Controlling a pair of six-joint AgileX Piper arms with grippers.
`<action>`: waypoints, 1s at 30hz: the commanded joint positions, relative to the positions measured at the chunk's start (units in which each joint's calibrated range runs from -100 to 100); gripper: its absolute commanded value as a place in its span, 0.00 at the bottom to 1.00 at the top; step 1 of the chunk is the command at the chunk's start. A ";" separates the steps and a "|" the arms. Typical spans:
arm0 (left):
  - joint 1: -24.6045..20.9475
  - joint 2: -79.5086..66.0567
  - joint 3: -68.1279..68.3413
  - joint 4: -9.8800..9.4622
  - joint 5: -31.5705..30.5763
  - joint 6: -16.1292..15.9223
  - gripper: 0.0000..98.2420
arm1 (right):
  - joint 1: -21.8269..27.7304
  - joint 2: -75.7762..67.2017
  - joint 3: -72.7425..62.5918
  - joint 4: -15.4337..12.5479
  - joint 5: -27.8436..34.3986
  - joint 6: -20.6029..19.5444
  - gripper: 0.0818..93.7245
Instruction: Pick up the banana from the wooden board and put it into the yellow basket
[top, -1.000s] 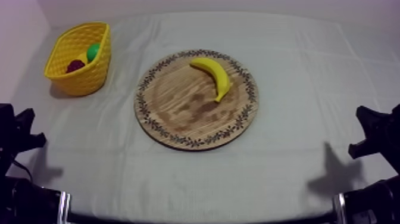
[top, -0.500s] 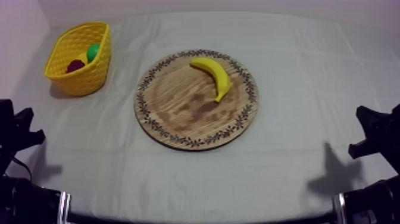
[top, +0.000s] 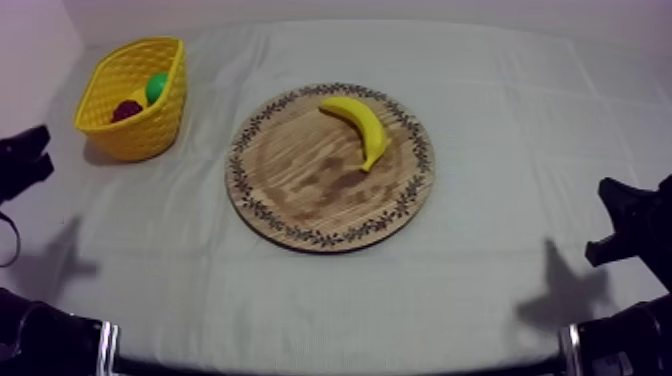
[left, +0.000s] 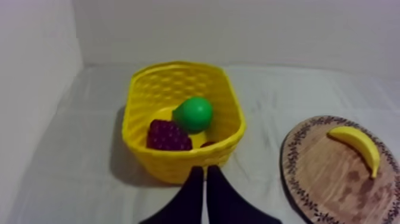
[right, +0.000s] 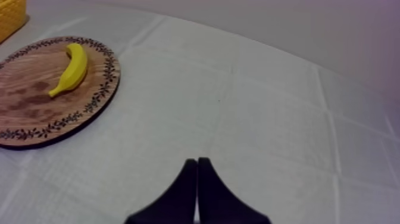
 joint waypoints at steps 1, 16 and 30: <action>2.29 6.63 -7.57 0.05 0.17 -0.55 0.00 | 0.00 0.00 -0.05 -0.01 0.02 0.01 0.00; 10.38 25.94 -30.73 2.06 7.52 -6.35 0.00 | -0.28 0.00 -0.05 -0.01 0.02 0.01 0.00; 16.94 39.73 -49.22 5.49 16.54 -12.63 0.00 | -0.30 0.00 -0.05 -0.01 0.02 0.01 0.00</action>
